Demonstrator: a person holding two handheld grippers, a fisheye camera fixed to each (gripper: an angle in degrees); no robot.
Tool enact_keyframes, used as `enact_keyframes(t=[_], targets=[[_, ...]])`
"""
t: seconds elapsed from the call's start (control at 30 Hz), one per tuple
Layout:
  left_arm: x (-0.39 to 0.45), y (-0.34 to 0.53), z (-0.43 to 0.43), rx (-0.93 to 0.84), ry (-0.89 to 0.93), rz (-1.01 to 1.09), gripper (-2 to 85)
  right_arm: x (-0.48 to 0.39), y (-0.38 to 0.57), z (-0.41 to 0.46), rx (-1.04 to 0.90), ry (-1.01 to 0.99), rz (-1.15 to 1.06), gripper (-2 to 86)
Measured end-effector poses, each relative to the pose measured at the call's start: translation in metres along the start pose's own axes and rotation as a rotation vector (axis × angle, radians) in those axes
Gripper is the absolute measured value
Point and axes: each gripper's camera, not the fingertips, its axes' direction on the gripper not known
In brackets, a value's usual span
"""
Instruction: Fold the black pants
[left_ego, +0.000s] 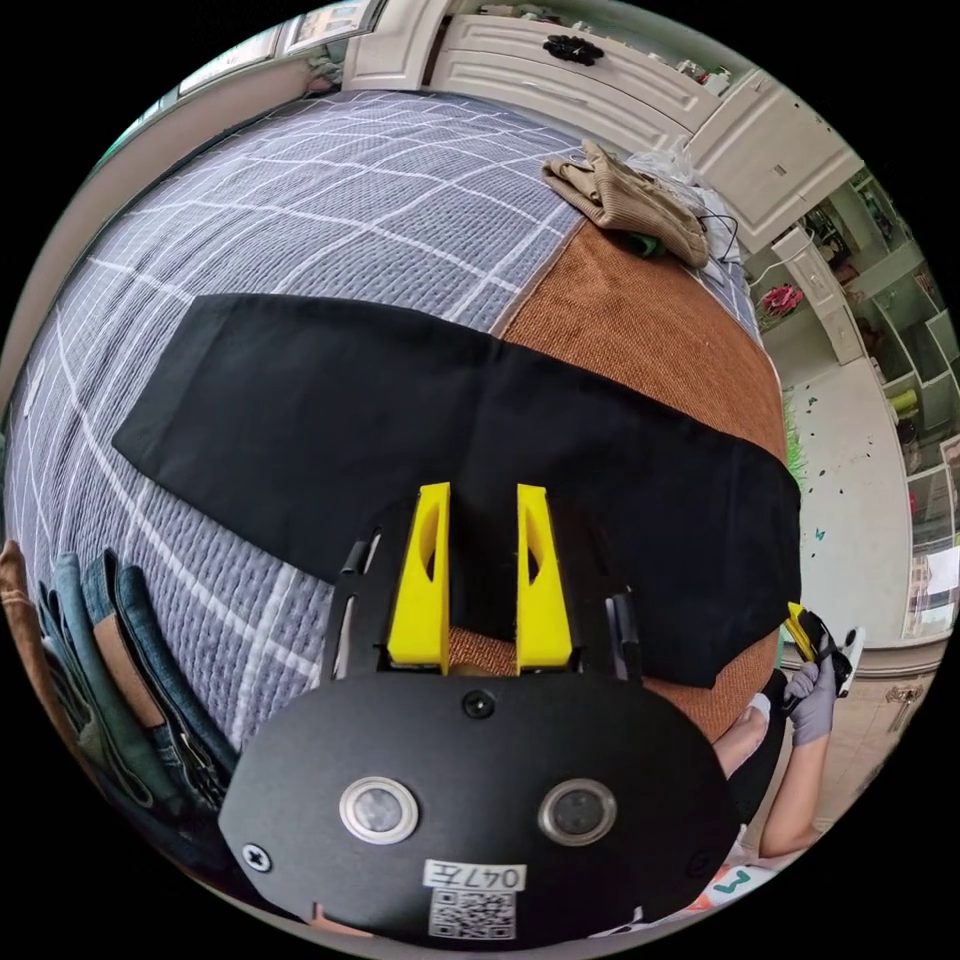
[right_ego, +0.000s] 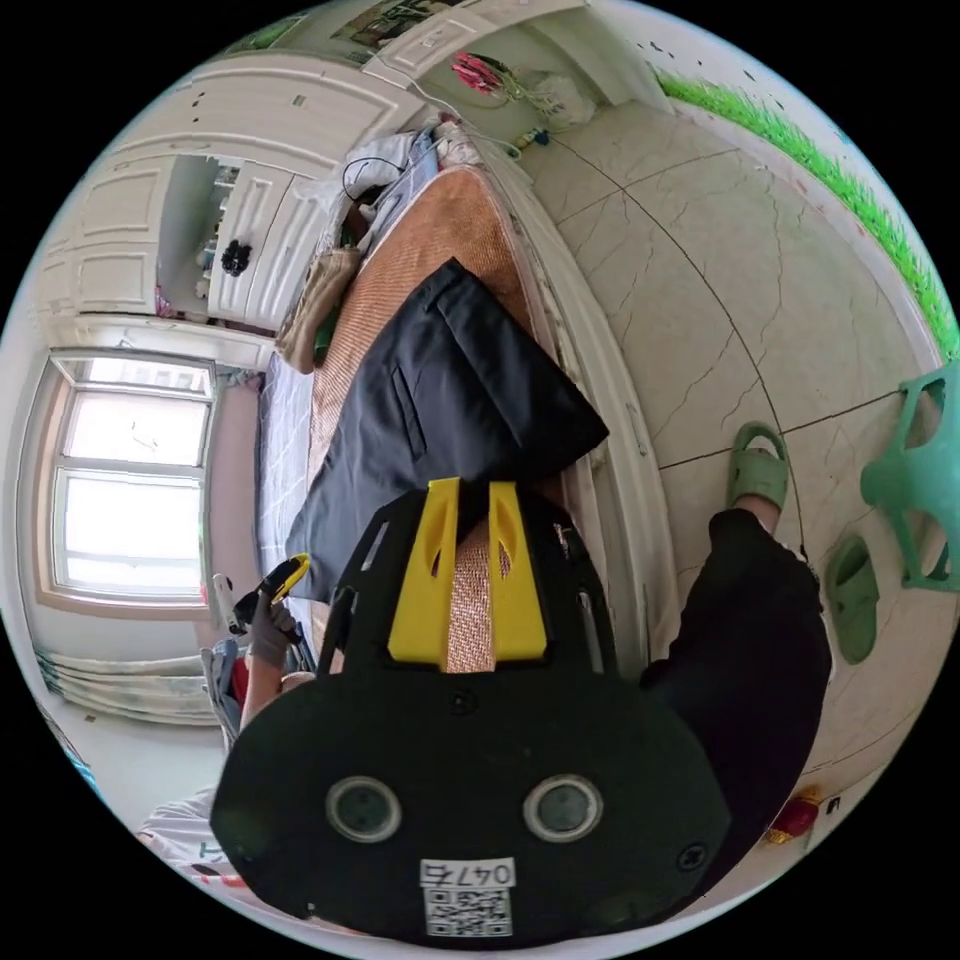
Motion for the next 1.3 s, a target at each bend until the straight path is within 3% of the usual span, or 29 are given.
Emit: enact_keyframes(t=[0.23,0.43,0.7,0.87,1.0,1.13,1.3], targets=[[0.016,0.021,0.031,-0.011,0.001,0.000,10.2,-0.038,0.029,-0.020,0.091,0.156,-0.151,4.8],[0.028,0.042,0.058,-0.022,-0.021,0.015,9.9,-0.109,0.001,-0.005,0.123,0.210,-0.458,6.9],[0.007,0.081,0.086,-0.010,0.022,-0.018,9.5,-0.189,-0.081,0.083,-0.040,0.396,-0.890,10.5],[-0.021,0.102,0.090,0.066,0.164,-0.050,12.4,-0.213,-0.104,0.131,-0.216,0.402,-1.027,9.4],[-0.045,0.121,0.085,0.144,0.204,-0.087,13.1,-0.216,-0.111,0.159,-0.367,0.387,-1.019,0.6],[-0.083,0.139,0.082,0.190,0.250,-0.182,13.5,-0.233,-0.077,0.130,-0.271,0.340,-1.130,-1.0],[-0.157,0.170,0.086,0.265,0.440,-0.393,14.0,-0.239,0.027,0.069,-0.283,0.163,-1.314,-1.2]])
